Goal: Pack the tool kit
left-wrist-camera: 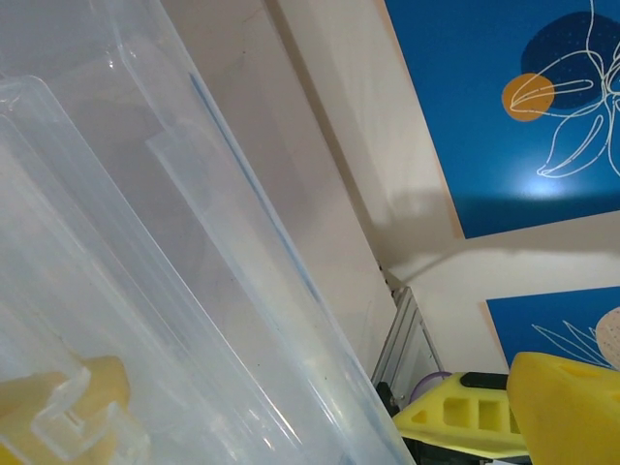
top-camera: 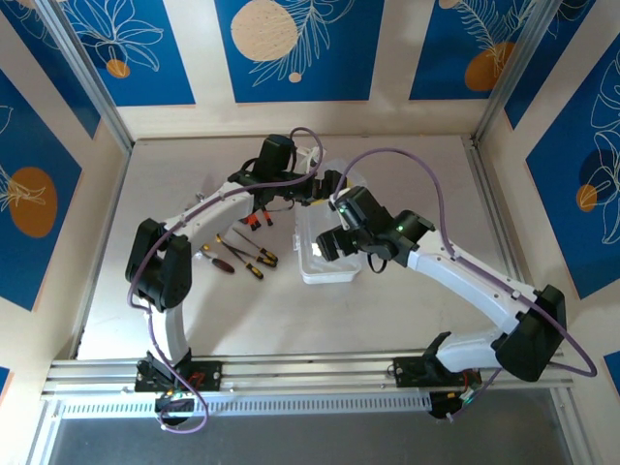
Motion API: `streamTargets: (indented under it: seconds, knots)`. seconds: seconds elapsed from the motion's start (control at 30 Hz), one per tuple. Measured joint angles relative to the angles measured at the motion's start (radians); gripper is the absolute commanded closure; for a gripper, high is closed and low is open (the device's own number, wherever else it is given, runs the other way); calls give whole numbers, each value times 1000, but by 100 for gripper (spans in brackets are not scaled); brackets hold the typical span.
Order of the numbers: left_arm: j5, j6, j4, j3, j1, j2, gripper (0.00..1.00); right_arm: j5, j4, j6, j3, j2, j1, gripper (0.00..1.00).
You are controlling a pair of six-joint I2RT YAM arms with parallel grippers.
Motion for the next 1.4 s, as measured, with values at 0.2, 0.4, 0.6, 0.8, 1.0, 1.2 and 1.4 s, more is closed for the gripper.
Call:
streamTargets:
  seconds: [0.2,0.4,0.6,0.8,1.0,1.2,1.4]
  knots:
    - [-10,3,-9,17,-2,10,0,88,-14,19,0,58,38,1]
    - [-16,8,-30,32,-2,13,0,190,-68,45,32,111,73,10]
    - [-32,90,-105,64,14,4,0,286,-112,48,53,108,85,25]
    - [-108,217,-253,79,80,-47,0,316,-113,47,54,89,82,31]
    - [-227,312,-330,-23,183,-188,0,323,-115,44,56,89,82,31]
    - [-323,348,-361,-207,209,-266,0,326,-124,53,57,88,80,31]
    - [-397,350,-384,-311,178,-197,0,325,-134,64,57,76,74,31]
